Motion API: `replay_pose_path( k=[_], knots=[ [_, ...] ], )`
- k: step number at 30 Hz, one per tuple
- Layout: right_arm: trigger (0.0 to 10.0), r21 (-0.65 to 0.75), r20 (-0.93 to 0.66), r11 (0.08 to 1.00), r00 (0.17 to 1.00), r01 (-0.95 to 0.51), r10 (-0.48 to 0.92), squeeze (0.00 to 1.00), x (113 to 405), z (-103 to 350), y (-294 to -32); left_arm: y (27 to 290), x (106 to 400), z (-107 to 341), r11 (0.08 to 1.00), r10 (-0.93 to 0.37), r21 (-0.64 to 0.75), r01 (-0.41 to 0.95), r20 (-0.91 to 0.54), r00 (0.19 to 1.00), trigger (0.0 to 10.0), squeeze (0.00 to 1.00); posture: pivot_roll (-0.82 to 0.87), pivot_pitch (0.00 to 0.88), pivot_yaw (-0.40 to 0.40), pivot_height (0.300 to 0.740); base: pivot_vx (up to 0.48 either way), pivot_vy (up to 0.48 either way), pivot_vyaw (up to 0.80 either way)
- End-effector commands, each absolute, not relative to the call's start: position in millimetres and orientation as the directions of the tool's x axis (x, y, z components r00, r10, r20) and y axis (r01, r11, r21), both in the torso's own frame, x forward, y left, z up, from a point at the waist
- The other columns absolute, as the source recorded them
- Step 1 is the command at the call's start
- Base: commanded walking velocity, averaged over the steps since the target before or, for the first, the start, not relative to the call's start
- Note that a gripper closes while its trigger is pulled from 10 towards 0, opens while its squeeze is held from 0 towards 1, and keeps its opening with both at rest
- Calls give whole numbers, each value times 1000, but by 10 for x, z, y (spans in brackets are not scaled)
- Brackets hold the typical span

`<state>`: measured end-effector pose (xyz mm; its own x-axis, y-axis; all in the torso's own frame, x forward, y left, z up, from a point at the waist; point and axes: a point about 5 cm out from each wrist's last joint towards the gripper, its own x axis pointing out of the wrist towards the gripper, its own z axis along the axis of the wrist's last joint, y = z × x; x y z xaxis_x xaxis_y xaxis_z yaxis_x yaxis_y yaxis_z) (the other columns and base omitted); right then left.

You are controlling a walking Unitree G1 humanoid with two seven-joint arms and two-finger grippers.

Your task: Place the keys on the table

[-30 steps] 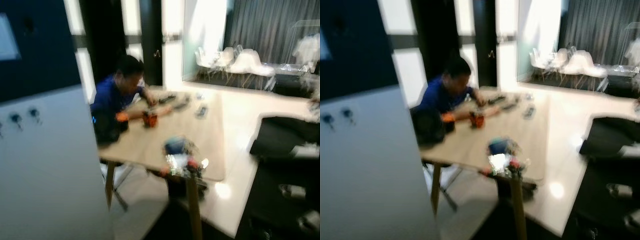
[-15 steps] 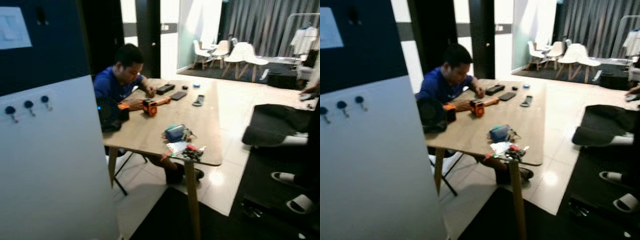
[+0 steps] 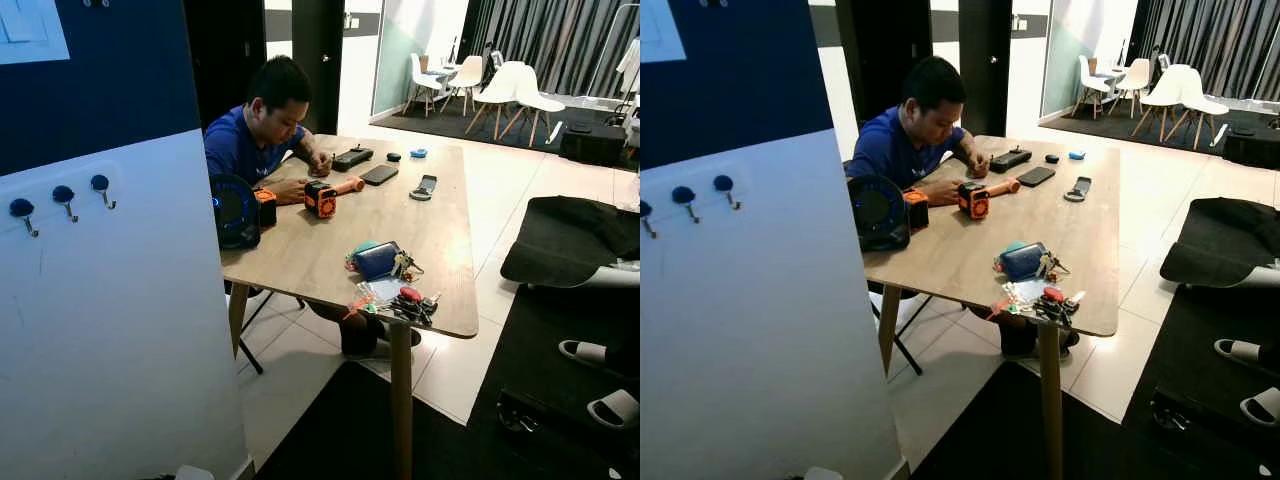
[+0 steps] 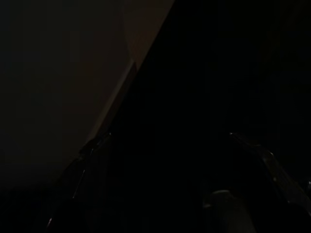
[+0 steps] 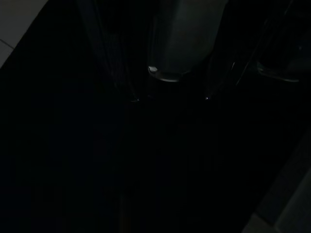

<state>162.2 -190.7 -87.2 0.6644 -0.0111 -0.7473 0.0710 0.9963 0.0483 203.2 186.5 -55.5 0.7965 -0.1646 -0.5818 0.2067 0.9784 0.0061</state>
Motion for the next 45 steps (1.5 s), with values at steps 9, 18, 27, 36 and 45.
replay_pose_path(
  k=[9,18,27,36,45],
  knots=[
    [10000,42,-740,998,673,46,0,0,1645,-860,-1893,1865,1975,-575,978,-161,14,209,-588,793,10000,0,79,17,19,740,0,0,800],
    [10000,38,-740,998,673,41,0,0,1650,-859,-1892,1844,1977,-557,978,-163,12,208,-577,800,10000,0,82,16,18,740,0,0,800],
    [10000,37,-740,999,672,37,3,0,1650,-859,-1886,1842,1982,-552,978,-164,12,209,-579,799,10000,0,83,14,16,740,0,0,800],
    [10000,37,-738,999,675,31,6,0,1675,-850,-1884,1872,1987,-554,977,-136,54,208,-594,793,10000,0,82,12,12,740,0,0,800],
    [10000,51,-723,998,691,31,15,0,1762,-814,-1854,1967,2075,-569,973,-54,137,184,-642,765,10000,0,82,9,9,740,0,0,800]
  ],
)
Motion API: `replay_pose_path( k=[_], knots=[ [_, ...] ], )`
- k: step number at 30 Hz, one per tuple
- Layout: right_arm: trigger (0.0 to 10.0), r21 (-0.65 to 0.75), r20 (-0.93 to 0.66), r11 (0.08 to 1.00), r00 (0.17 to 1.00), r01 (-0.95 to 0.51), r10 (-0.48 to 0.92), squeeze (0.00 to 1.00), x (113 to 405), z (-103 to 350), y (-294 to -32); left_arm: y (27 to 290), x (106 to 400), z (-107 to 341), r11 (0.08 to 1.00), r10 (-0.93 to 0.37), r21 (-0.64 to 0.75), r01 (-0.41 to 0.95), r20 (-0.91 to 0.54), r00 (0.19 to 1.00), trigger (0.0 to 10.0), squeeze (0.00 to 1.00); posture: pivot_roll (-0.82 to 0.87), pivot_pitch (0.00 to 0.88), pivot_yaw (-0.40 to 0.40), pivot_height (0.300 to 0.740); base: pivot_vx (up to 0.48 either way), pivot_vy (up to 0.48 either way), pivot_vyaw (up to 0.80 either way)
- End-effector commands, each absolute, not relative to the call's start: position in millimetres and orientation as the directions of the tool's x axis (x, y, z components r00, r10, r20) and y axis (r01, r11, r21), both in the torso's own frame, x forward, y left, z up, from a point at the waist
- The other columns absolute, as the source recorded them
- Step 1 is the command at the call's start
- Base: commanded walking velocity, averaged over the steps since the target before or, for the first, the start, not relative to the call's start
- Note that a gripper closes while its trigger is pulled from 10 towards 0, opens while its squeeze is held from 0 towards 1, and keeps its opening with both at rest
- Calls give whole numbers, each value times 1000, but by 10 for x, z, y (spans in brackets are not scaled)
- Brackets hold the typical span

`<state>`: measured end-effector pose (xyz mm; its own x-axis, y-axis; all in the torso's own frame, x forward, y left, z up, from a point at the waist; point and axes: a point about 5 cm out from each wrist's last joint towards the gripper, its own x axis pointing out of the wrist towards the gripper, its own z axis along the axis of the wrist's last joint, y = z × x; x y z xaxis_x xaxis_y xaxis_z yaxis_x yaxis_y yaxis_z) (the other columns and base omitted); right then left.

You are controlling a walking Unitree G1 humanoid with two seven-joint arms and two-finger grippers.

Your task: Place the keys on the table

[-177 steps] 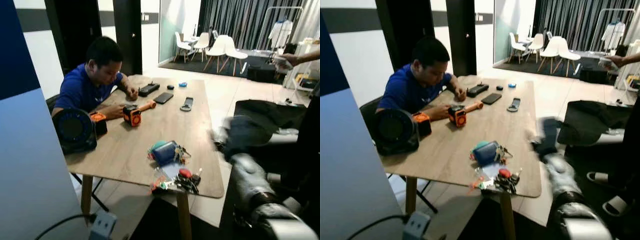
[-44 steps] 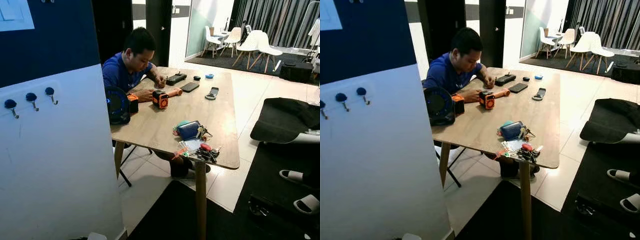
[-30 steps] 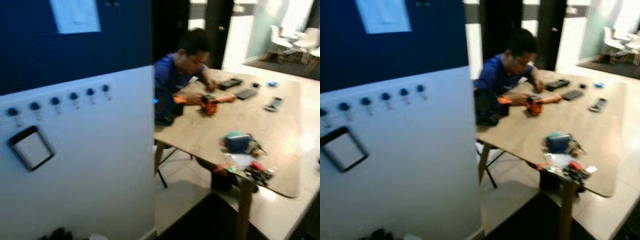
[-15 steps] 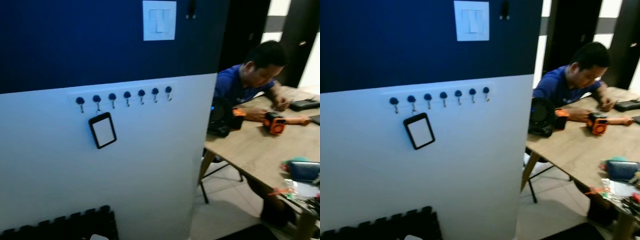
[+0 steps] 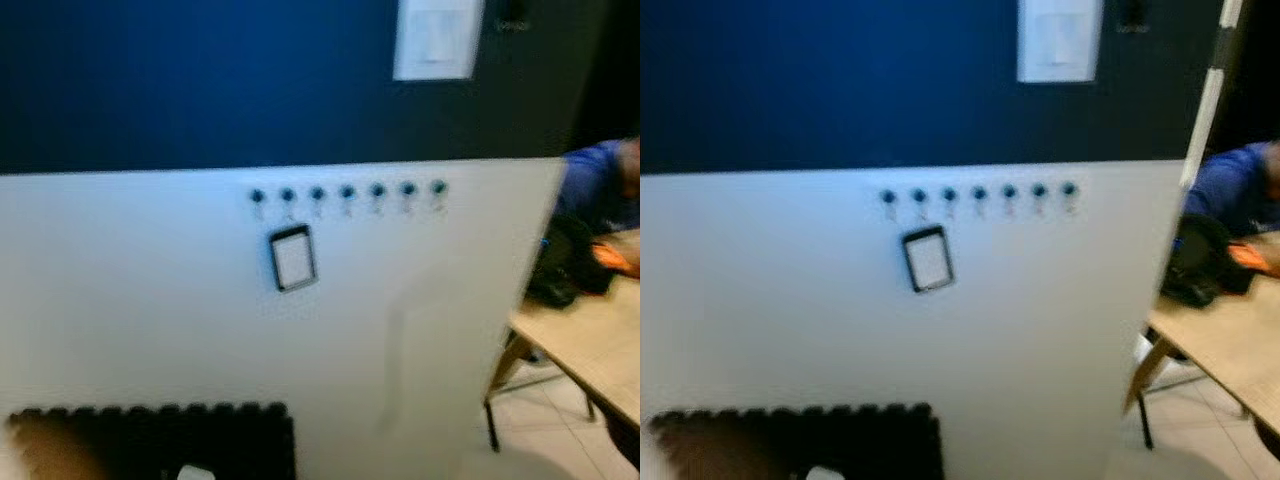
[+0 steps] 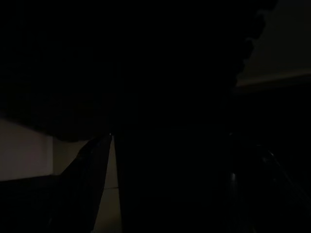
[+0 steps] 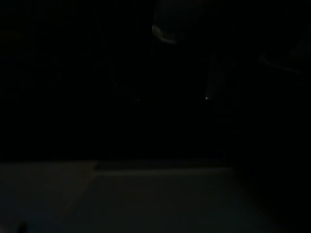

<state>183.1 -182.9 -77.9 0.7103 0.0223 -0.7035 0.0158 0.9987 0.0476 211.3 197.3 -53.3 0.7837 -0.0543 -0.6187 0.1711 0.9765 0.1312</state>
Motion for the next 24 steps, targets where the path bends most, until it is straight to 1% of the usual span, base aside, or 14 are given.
replay_pose_path(
  k=[1,3,6,16,20,24],
  knots=[
    [10000,51,-723,998,691,31,15,0,1762,-814,-1854,1967,2075,-569,973,-54,137,184,-642,765,10000,0,82,9,9,740,0,0,800],
    [10000,52,-723,998,691,35,13,0,1774,-811,-1850,1931,2072,-581,969,-92,113,218,-655,750,10000,0,77,6,13,740,0,0,800],
    [10000,49,-724,998,689,39,9,0,1775,-812,-1852,1929,2071,-580,963,-85,139,229,-652,754,10000,0,75,5,14,740,0,0,800],
    [10000,37,-727,998,687,51,-8,0,1771,-814,-1867,1988,2066,-585,984,-39,110,143,-646,762,10000,0,72,8,18,740,0,0,800],
    [10000,49,-729,993,684,108,-39,0,1767,-815,-1906,1985,2070,-584,983,-40,113,146,-645,763,10000,0,74,8,16,740,0,0,0],
    [10000,42,-728,994,684,103,-40,0,1780,-809,-1912,1981,2084,-579,985,-37,106,136,-641,767,10000,0,73,6,18,740,0,0,0]
  ],
)
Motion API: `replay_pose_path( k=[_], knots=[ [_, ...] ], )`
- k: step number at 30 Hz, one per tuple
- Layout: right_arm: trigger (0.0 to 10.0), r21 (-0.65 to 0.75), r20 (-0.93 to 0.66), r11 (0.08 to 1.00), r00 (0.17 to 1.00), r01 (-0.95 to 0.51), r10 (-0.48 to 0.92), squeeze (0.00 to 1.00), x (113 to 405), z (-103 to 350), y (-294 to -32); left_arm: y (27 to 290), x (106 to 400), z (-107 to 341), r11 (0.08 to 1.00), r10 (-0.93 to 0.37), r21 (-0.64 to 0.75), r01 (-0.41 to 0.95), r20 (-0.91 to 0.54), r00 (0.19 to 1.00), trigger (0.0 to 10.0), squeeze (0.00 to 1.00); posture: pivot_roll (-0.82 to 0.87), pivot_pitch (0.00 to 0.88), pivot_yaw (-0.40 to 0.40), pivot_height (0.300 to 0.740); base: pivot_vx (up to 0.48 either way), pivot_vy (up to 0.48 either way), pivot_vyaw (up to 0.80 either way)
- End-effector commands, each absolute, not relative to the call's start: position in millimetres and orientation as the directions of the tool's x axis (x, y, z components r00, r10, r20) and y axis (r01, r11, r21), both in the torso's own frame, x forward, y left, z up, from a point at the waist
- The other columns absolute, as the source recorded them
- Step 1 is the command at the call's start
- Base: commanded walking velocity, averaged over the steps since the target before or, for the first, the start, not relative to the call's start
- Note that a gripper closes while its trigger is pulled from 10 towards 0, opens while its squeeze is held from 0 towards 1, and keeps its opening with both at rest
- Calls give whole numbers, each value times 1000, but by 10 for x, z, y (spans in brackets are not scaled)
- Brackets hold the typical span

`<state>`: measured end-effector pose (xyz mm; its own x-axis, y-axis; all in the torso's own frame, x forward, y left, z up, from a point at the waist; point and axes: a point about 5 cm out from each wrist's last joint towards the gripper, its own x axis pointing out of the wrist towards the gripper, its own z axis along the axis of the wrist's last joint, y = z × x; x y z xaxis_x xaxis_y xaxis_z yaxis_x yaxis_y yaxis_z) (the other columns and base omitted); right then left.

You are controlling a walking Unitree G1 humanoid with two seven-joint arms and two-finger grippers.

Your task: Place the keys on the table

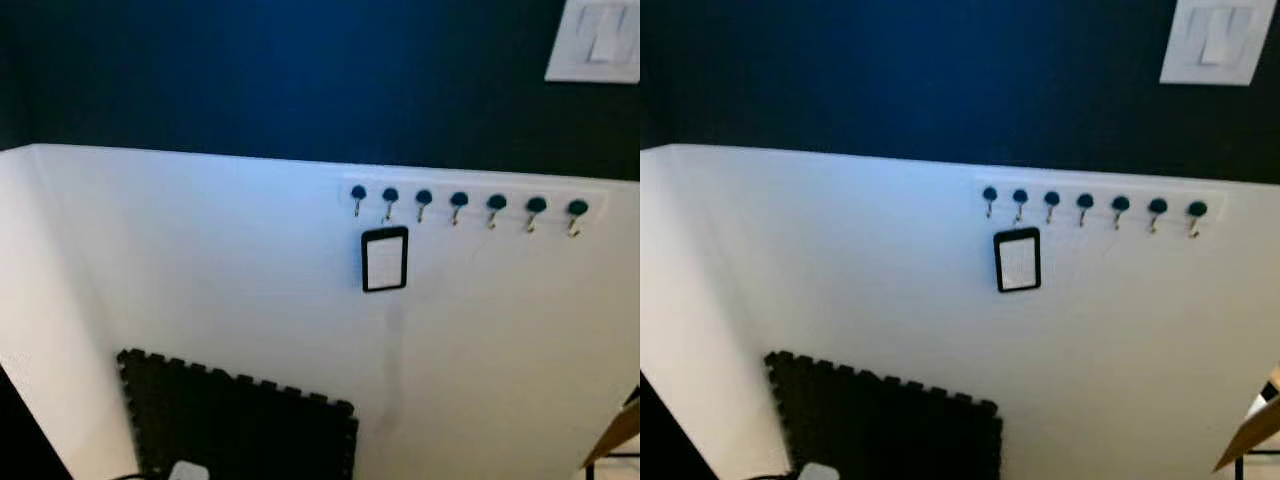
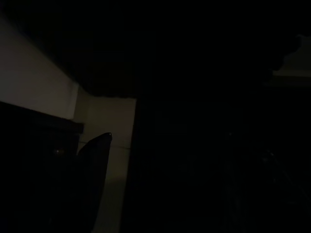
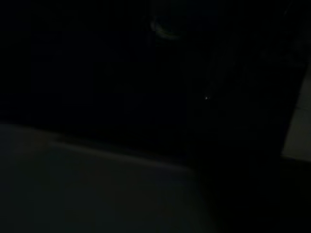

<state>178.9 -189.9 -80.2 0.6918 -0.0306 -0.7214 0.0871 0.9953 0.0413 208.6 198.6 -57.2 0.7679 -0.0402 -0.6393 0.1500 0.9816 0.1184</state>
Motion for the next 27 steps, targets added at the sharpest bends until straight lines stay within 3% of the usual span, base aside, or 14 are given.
replay_pose_path(
  k=[1,7,16,27],
  knots=[
    [10000,42,-726,993,686,108,-44,0,1786,-805,-1916,1980,2093,-575,984,-38,111,141,-640,767,10000,0,73,3,18,740,0,0,0],
    [10000,19,-734,997,678,75,-37,0,1791,-807,-1918,1959,2121,-562,987,-46,92,134,-633,773,10000,0,72,3,18,740,0,0,0],
    [10000,0,-730,999,683,50,-34,0,1776,-807,-1923,1914,2119,-571,984,-68,86,159,-634,770,10000,0,66,4,19,740,0,0,731],
    [10000,20,-728,996,684,85,-44,0,1756,-813,-1937,1918,2126,-573,978,-83,92,185,-646,759,10000,0,66,0,22,740,0,0,0]
  ],
)
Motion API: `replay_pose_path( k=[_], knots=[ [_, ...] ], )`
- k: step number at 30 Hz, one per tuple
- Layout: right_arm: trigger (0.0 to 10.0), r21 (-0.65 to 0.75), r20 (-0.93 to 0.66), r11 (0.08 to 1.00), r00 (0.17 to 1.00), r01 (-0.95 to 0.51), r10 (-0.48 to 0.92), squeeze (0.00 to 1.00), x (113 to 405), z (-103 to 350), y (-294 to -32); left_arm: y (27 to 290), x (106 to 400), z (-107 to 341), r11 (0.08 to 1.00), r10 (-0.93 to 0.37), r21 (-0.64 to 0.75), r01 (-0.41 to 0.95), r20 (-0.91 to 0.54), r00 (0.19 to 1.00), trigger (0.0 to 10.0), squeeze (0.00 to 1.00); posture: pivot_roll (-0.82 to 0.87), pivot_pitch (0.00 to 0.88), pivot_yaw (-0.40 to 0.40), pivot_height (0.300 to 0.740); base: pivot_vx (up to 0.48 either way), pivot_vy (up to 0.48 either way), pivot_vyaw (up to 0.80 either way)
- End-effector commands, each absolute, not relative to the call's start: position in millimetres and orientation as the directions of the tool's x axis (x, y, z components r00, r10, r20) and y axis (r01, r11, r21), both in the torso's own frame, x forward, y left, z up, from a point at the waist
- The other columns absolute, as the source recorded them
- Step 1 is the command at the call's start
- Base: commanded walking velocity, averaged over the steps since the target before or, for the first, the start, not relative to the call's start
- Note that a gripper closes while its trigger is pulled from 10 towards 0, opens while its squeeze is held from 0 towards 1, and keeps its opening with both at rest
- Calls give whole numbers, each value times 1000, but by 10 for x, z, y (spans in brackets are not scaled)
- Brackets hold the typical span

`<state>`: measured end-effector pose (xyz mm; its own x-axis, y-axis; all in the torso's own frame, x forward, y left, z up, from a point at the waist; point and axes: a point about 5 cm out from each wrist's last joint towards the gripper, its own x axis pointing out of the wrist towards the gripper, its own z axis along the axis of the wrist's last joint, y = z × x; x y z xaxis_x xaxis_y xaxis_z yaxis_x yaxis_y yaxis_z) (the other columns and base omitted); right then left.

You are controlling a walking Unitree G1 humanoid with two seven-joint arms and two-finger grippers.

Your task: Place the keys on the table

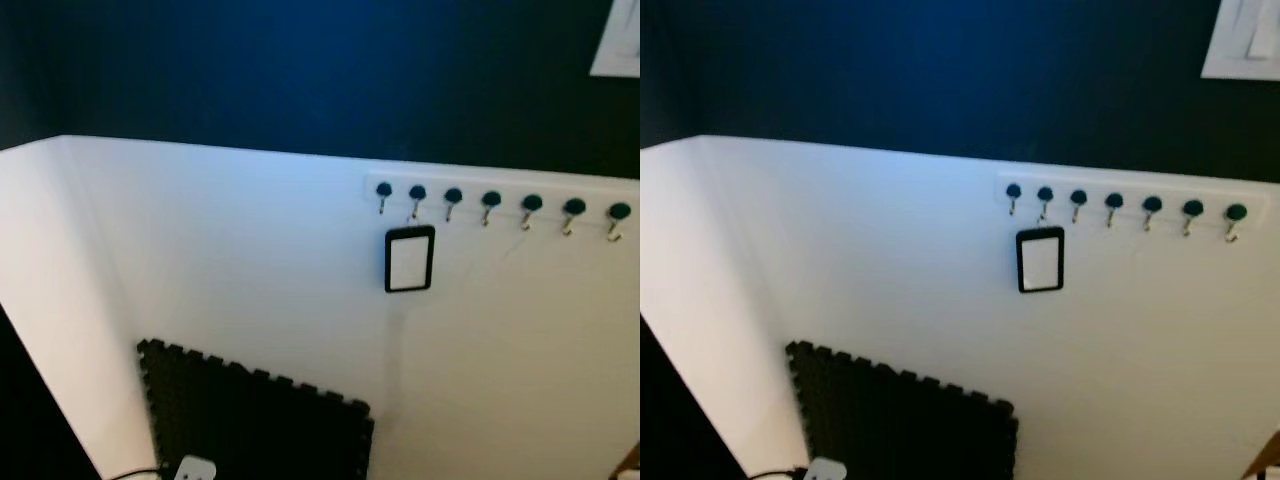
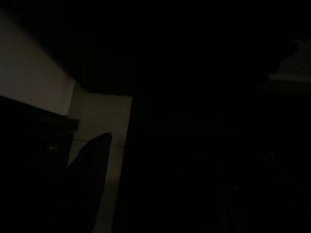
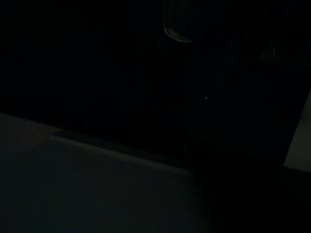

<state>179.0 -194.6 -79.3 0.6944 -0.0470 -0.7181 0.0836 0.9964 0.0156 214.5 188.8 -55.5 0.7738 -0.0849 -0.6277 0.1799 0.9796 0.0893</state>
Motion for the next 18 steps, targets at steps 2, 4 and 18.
replay_pose_path(
  k=[2,4,18],
  knots=[
    [10000,20,-728,996,685,85,-44,0,1756,-813,-1936,1917,2127,-573,977,-85,96,192,-648,757,10000,0,66,0,22,740,0,0,0],
    [10000,21,-727,996,686,85,-43,0,1754,-813,-1934,1915,2126,-579,973,-89,104,208,-657,749,10000,0,62,0,25,740,0,-480,0],
    [10000,23,-725,996,688,83,-41,0,1747,-811,-1953,1935,2125,-593,976,-54,120,180,-671,740,10000,0,57,0,20,740,0,-157,0]
  ],
)
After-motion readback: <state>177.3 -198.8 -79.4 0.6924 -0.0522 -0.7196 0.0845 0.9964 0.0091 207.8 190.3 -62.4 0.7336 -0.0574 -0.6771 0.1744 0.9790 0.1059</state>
